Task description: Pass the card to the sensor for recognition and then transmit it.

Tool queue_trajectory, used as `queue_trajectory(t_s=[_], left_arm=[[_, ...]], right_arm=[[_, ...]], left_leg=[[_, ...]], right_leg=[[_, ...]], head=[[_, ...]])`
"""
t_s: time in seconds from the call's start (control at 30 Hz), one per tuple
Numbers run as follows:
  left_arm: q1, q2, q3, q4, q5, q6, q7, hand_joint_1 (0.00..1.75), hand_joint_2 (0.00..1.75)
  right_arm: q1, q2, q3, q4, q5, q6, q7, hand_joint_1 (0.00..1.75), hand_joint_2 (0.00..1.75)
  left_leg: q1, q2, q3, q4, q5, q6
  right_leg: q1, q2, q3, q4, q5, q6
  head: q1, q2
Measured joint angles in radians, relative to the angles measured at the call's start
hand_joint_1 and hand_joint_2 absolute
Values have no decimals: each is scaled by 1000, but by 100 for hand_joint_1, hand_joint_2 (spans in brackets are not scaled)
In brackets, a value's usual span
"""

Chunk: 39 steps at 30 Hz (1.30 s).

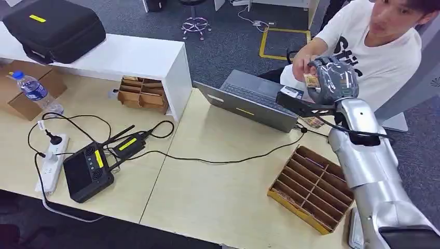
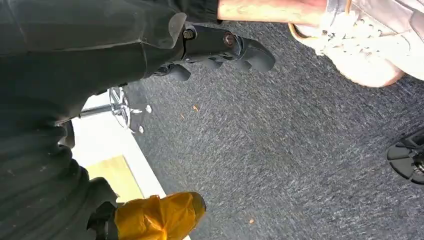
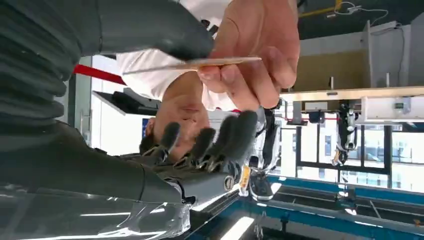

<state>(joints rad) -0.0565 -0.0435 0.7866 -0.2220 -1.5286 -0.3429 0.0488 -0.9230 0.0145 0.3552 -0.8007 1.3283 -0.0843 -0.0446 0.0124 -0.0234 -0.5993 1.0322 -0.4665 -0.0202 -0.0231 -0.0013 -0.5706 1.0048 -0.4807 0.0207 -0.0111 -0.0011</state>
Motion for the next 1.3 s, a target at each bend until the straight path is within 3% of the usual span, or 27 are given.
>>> queue_trajectory(t_s=[0.5,0.9,1.07,1.3], left_arm=[[0,0,0,0,0,2,-3,0,175],[1,0,0,2,2,10,-3,0,175],[5,0,0,3,11,21,2,0,175],[23,-5,23,3,52,47,14,0,175]], right_arm=[[5,0,-5,-18,-4,-9,-13,175,175],[65,-2,-45,-110,-84,-45,-85,175,175],[175,-43,-70,-298,-185,-50,-145,175,175],[508,-129,-173,-684,-339,-122,-243,175,175]], left_leg=[[0,0,0,0,0,0],[0,1,0,0,0,0],[0,0,0,0,-1,0],[0,-1,0,0,-4,3]], right_leg=[[0,0,0,0,0,0],[0,1,-1,0,0,0],[0,0,-1,-1,0,0],[0,-1,0,-3,-2,1]], head=[[0,0],[0,0],[0,0],[0,0]])
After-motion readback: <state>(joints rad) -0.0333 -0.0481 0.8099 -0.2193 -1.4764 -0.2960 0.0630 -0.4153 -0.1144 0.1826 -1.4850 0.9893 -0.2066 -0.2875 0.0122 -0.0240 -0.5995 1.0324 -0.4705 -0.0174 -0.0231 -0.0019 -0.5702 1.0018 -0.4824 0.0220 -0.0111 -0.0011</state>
